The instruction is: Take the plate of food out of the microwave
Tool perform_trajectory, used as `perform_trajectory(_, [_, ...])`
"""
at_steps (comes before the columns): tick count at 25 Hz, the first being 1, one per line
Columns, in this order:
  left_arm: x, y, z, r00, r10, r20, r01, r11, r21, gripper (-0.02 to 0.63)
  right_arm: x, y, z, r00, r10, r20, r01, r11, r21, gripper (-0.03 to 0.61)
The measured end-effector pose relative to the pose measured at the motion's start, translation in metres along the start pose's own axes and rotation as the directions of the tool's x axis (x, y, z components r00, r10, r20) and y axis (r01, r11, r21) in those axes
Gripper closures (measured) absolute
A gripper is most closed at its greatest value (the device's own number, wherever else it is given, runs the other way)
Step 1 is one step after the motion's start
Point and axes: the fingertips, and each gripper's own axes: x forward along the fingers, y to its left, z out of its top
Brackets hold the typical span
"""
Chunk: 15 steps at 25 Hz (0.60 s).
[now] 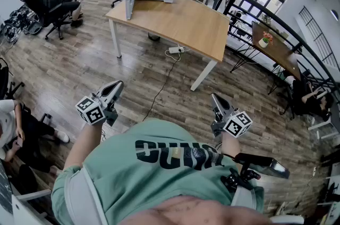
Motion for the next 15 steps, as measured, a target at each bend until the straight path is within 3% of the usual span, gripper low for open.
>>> perform_trajectory(8, [-0.0071, -0.0007, -0.0014, 0.999, 0.032, 0.007, -0.032, 0.999, -0.010, 0.620, 0.0038, 0.0010, -0.0015, 1.000, 0.028, 0.001, -0.028, 1.000, -0.004, 0.572])
perform_trajectory(15, [-0.0061, -0.0007, -0.0011, 1.000, 0.013, 0.015, -0.013, 1.000, -0.008, 0.620, 0.0031, 0.0040, 0.0017, 1.000, 0.018, -0.004, -0.018, 0.999, -0.052, 0.572])
